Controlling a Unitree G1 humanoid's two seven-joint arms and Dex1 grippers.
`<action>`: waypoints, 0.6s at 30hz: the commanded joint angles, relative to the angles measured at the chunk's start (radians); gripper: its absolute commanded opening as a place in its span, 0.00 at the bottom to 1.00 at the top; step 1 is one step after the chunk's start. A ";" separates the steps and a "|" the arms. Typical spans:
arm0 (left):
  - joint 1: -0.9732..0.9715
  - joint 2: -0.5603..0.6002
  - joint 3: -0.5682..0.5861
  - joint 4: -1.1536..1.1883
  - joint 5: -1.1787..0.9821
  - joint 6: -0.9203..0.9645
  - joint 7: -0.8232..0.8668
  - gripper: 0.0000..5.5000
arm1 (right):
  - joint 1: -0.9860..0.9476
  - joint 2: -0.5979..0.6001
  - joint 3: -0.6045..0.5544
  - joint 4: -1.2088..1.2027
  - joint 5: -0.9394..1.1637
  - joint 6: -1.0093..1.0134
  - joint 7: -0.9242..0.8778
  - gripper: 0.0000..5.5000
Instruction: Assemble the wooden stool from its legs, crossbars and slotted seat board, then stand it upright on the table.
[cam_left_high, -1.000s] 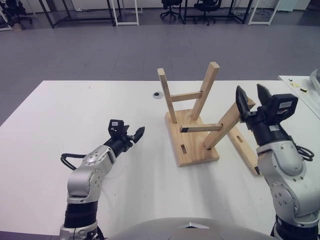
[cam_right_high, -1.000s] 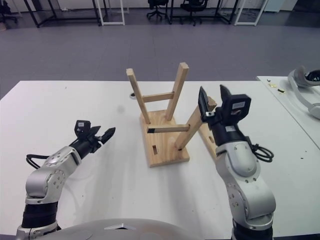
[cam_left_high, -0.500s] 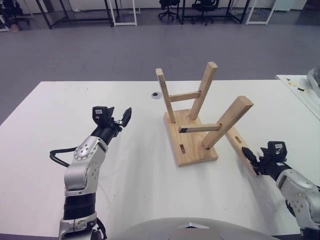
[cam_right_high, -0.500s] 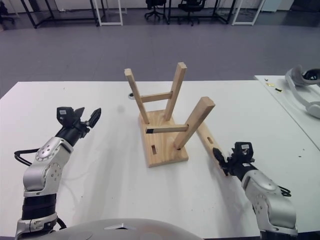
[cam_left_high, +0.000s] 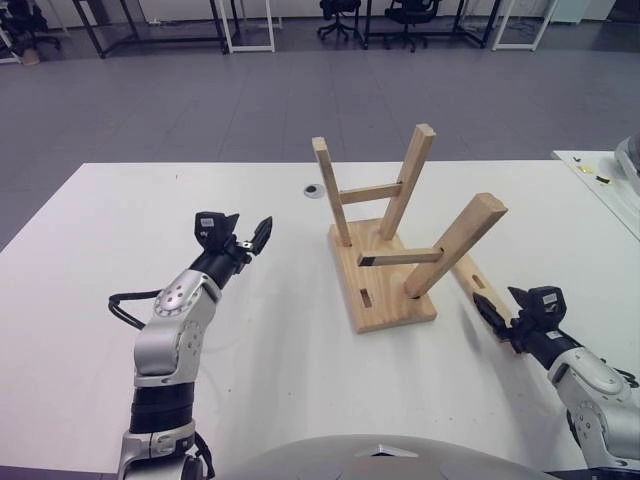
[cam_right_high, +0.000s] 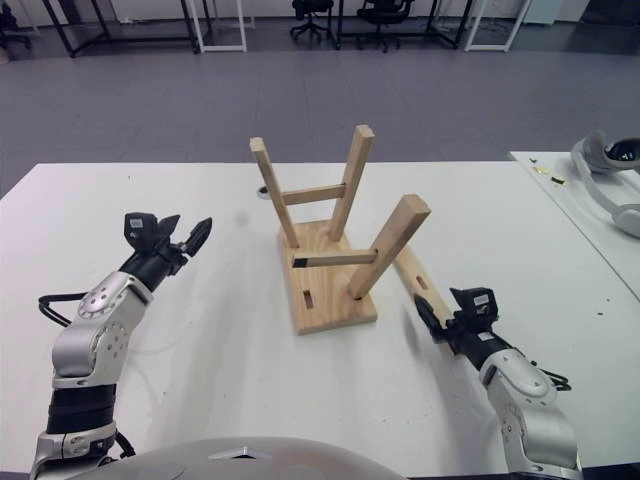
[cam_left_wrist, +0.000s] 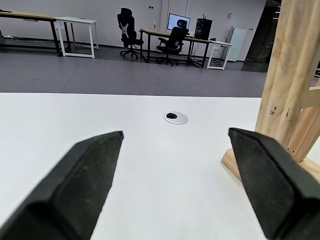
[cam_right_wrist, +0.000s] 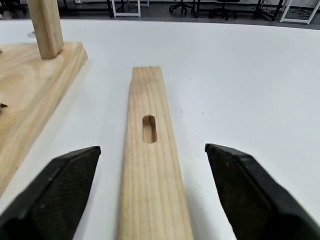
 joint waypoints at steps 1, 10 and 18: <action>0.001 0.008 -0.009 -0.006 0.009 0.005 0.001 0.71 | -0.002 -0.039 0.008 0.052 -0.039 0.074 -0.005 0.71; -0.019 0.023 0.000 -0.014 0.011 0.009 0.011 0.71 | 0.009 -0.051 0.025 -0.004 -0.048 0.106 0.024 0.40; -0.159 0.089 0.028 -0.143 -0.088 0.122 -0.025 0.71 | -0.182 -0.017 -0.100 -0.129 0.036 0.052 -0.053 0.37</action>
